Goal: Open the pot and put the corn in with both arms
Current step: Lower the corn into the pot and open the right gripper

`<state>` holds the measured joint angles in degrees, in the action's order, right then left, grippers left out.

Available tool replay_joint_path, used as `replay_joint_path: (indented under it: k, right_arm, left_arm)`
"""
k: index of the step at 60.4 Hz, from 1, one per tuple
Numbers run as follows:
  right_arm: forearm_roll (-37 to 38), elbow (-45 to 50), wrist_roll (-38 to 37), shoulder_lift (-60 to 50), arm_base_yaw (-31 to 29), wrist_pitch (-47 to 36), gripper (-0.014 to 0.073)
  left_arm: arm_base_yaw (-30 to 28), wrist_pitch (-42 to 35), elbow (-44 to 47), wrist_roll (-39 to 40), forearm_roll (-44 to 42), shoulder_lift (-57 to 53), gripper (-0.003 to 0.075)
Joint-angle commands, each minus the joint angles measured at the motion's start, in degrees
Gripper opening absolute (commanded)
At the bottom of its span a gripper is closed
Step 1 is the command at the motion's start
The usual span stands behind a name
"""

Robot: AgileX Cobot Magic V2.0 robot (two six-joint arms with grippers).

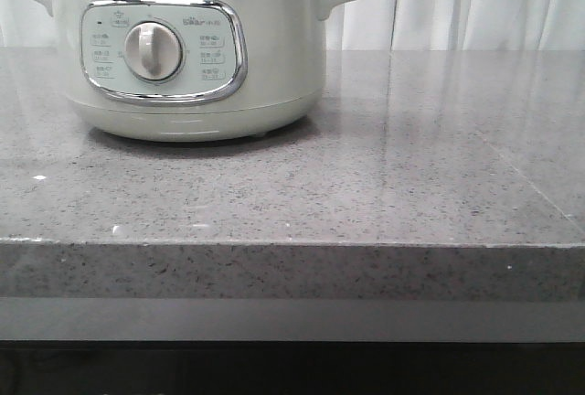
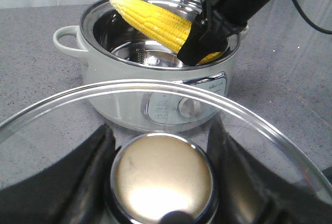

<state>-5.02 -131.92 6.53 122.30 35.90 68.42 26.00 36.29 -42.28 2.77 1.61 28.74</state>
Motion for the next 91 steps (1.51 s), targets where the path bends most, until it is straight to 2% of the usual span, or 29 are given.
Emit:
replay_joint_path:
  k: [1, 6, 10, 38, 60, 68, 91]
  right_arm:
    - [0.44, -1.98, 0.37, -3.65, -0.08, -2.39, 0.0485]
    - [0.44, -1.98, 0.09, -3.65, -0.08, -2.39, 0.0559]
    - [0.44, -1.98, -0.21, -3.65, -0.08, -2.39, 0.0583]
    - [0.39, -1.98, -0.47, -4.55, -0.08, -1.62, 0.0583]
    - [-2.80, -0.60, -0.71, -14.33, -0.19, 1.51, 0.0581]
    - [-3.81, 6.43, -0.71, -20.62, -0.19, -3.01, 0.0581]
    - [-3.70, 45.37, -0.58, -48.08, -0.19, -24.08, 0.0581]
  left_arm:
    - [-0.14, -7.94, -2.16, 0.19, 0.39, -0.09, 0.0188]
    - [-0.14, -7.94, -2.16, 0.19, 0.39, -0.09, 0.0188]
    - [-0.14, -7.94, -2.16, 0.19, 0.39, -0.09, 0.0188]
    - [-0.14, -7.94, -2.16, 0.19, 0.39, -0.09, 0.0188]
    - [-0.14, -7.94, -2.16, 0.19, 0.39, -0.09, 0.0188]
    - [-0.14, -7.94, -2.16, 0.19, 0.39, -0.09, 0.0188]
    - [-0.14, -7.94, -2.16, 0.19, 0.49, -0.09, 0.0188]
